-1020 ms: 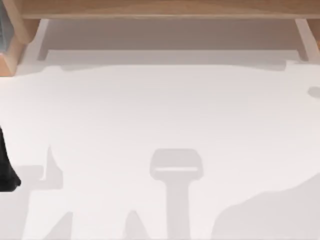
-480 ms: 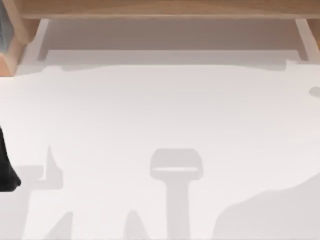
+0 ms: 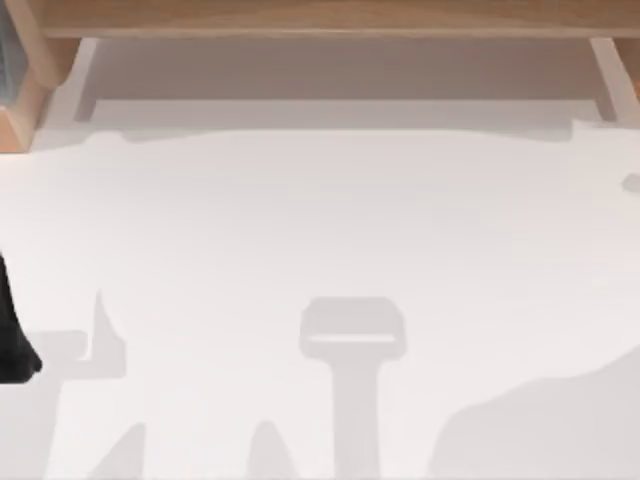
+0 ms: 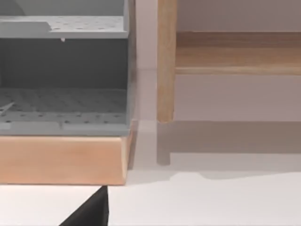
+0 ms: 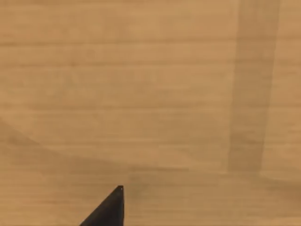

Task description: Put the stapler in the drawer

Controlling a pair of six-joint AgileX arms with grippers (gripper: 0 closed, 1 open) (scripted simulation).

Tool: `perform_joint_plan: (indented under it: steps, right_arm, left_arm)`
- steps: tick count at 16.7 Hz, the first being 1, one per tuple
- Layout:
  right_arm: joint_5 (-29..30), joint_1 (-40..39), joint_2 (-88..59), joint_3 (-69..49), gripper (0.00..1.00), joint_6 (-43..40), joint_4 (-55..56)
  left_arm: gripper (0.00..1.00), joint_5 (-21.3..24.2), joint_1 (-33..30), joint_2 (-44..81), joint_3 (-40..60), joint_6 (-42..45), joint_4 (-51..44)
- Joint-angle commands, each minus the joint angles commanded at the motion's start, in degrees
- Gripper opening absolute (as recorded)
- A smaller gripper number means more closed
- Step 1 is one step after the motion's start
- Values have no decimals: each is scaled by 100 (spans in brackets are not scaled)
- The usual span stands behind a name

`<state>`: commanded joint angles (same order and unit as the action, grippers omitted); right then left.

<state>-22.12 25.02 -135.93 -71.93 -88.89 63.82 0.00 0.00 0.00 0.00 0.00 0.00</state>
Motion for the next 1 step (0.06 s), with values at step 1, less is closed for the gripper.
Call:
perform_joint_plan:
  steps: [1]
  right_arm:
    - [0, 0, 0, 0, 100, 0, 0]
  left_arm:
    - [100, 0, 0, 0, 0, 0, 0]
